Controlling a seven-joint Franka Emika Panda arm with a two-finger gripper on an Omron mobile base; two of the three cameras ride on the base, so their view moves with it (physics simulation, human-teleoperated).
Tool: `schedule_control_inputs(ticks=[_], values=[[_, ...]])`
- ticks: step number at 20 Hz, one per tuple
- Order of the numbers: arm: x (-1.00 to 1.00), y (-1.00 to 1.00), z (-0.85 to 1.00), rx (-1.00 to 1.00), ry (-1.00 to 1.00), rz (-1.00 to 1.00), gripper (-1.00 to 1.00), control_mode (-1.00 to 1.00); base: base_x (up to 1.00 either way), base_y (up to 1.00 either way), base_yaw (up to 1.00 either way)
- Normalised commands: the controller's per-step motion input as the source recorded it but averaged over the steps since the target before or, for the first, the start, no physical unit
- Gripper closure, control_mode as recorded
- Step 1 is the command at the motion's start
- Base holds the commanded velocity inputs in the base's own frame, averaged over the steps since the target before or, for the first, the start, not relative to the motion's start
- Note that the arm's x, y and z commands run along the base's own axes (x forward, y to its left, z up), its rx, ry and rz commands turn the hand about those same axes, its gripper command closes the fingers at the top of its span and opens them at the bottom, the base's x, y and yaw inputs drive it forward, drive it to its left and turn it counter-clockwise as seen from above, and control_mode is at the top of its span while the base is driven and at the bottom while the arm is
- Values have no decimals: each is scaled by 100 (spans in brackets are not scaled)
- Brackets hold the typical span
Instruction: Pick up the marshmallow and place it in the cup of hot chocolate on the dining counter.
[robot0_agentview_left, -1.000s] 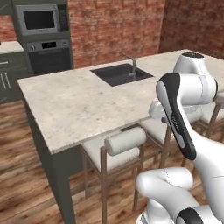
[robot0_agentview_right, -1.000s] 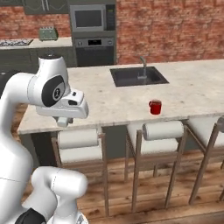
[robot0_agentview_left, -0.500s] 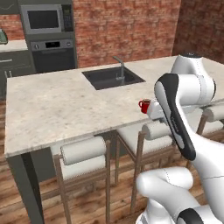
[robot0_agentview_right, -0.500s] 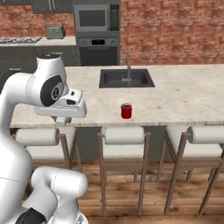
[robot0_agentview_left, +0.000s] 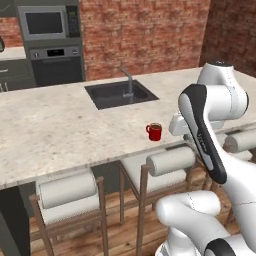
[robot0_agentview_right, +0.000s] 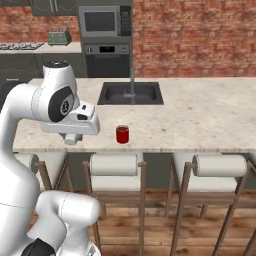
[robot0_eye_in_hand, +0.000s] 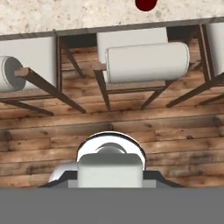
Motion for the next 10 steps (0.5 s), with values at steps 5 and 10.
schedule_control_inputs(ticks=[5, 10], values=[[0, 0, 0, 0, 0, 0, 100, 100, 59, 0, 7], [0, 0, 0, 0, 0, 0, 100, 100, 49, 0, 9]])
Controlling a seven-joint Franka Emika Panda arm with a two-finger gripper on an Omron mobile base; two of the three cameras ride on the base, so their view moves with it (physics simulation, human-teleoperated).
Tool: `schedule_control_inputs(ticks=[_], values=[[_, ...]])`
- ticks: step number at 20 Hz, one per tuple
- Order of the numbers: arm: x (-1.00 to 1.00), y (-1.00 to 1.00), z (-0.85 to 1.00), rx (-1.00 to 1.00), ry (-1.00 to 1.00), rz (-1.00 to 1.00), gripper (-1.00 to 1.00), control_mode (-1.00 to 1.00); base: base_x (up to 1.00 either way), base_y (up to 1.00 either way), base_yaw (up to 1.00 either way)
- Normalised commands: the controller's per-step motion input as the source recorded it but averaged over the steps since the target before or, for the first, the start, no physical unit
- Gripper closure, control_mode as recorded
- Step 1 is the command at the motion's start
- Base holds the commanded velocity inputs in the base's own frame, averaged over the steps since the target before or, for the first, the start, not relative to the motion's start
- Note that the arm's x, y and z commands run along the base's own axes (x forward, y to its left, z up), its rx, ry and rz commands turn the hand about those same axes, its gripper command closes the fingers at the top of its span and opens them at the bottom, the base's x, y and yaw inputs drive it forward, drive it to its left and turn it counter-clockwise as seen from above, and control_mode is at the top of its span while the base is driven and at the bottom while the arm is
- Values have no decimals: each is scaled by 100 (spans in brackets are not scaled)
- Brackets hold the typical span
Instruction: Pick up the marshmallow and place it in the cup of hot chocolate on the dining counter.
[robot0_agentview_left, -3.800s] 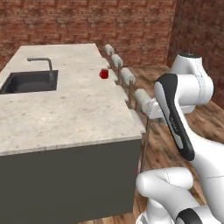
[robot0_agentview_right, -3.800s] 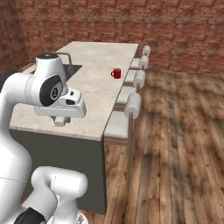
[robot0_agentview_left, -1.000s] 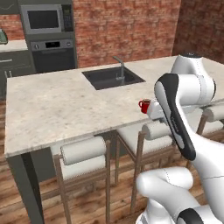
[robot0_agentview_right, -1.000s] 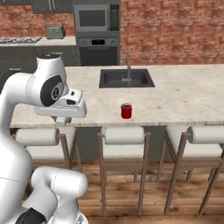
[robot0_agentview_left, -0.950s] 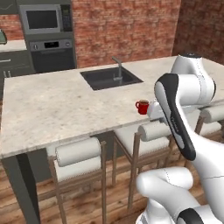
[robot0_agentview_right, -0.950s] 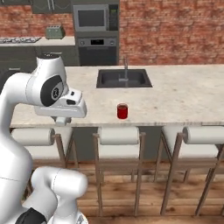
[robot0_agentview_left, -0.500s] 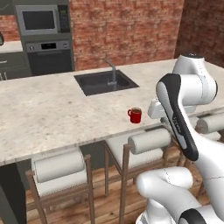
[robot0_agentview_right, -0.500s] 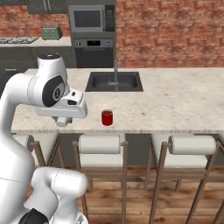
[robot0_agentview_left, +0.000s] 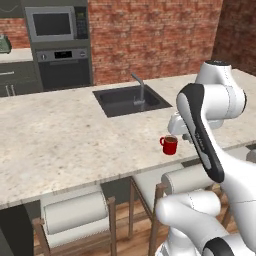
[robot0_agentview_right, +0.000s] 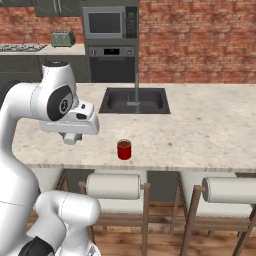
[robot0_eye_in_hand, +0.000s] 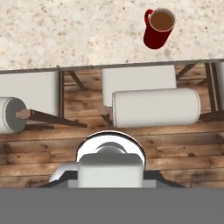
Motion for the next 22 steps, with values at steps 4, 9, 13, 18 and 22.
schedule_control_inputs(ticks=[4, 9, 13, 18, 22], values=[[0, 0, 0, 0, 0, 0, 100, 100, 35, 0, 6], [0, 0, 0, 0, 0, 0, 100, 100, 21, -9, 8], [26, -14, -6, 0, 0, 6, 100, -100, 26, -8, 6], [53, -44, -2, 5, 2, 5, 100, -100, 0, 0, 0], [56, -48, -1, 3, 10, 0, 100, -100, 0, 0, 0]])
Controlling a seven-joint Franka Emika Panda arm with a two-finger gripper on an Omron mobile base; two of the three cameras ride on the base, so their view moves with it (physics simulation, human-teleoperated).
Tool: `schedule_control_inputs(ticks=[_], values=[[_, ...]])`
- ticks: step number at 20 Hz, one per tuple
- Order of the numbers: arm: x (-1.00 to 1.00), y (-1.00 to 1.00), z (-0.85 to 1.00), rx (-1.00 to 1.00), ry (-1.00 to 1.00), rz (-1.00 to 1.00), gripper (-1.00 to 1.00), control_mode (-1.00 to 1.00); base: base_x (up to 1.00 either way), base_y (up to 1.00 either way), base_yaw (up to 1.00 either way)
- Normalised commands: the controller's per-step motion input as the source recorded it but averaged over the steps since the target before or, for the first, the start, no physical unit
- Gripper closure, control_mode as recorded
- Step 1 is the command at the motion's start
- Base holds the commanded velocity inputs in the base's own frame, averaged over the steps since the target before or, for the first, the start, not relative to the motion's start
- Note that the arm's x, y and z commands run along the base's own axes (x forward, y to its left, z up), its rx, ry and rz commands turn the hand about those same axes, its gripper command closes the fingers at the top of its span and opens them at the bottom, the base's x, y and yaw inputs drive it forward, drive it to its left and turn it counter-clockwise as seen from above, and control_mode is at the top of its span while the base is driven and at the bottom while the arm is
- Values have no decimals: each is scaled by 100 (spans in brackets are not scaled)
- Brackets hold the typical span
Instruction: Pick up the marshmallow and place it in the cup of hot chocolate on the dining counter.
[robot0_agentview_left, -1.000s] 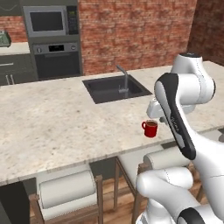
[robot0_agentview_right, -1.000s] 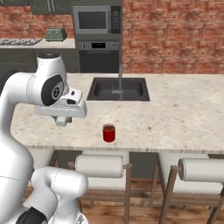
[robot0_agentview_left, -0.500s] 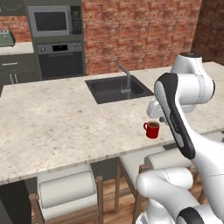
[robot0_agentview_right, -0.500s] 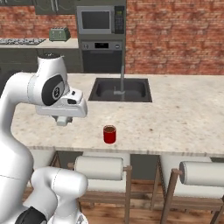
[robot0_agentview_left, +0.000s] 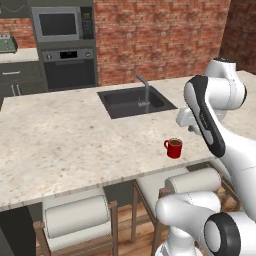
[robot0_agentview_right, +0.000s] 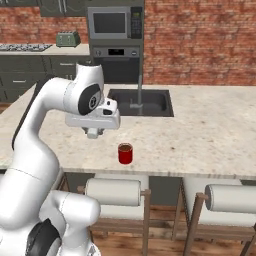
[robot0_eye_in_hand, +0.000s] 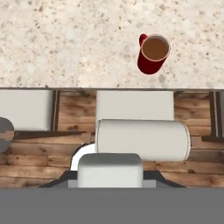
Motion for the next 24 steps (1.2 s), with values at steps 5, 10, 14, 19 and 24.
schedule_control_inputs(ticks=[5, 10, 14, 19, 24], values=[[73, -11, -8, 1, 13, 0, 100, -100, 0, 0, 0], [59, -8, -27, -1, 7, 0, 100, -100, 0, 0, 0], [52, -28, -45, -6, 0, 0, 100, -100, 0, 0, 0], [15, -27, -17, -2, 0, 0, 100, -100, 0, 0, 0], [6, 0, -3, 0, 0, 0, 100, -100, 0, 0, 0]])
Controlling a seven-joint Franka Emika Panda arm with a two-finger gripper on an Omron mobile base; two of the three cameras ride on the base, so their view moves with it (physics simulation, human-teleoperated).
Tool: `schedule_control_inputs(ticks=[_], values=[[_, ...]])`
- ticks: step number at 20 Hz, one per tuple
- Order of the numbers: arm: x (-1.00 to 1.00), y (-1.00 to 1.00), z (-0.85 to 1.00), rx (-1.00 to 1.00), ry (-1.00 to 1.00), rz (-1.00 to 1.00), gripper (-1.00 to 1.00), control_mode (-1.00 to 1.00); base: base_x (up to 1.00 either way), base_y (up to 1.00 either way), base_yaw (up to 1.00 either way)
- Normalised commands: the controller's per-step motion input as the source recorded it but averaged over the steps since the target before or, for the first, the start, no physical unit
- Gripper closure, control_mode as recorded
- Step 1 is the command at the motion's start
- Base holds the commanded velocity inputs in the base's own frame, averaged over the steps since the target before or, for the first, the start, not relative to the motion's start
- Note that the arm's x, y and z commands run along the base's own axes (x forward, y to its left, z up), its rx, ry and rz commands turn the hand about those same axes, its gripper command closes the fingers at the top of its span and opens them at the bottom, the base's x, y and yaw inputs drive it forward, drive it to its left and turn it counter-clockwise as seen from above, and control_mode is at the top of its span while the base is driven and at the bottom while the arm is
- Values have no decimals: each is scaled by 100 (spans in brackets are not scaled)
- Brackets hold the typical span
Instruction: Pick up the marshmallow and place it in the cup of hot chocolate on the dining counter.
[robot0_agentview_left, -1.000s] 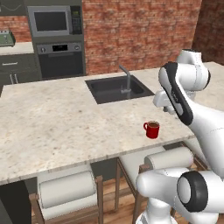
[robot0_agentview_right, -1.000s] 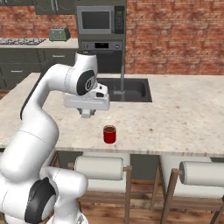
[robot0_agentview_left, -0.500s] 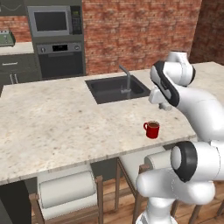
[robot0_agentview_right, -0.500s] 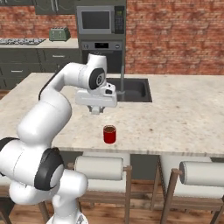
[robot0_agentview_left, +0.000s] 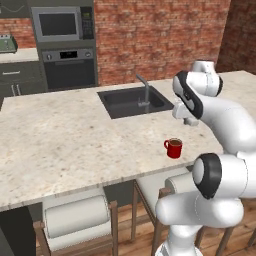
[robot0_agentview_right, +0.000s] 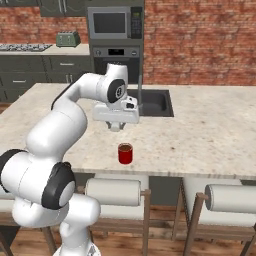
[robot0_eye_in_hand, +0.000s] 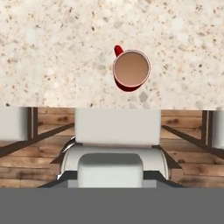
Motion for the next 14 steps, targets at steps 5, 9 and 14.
schedule_control_inputs(ticks=[5, 9, 14], values=[[27, 0, -20, -1, -4, 0, 100, -100, 0, 0, 0], [36, 0, -29, -7, -4, 0, 100, -100, 0, 0, 0], [32, 0, -19, -3, -2, 0, 100, -100, 0, 0, 0]])
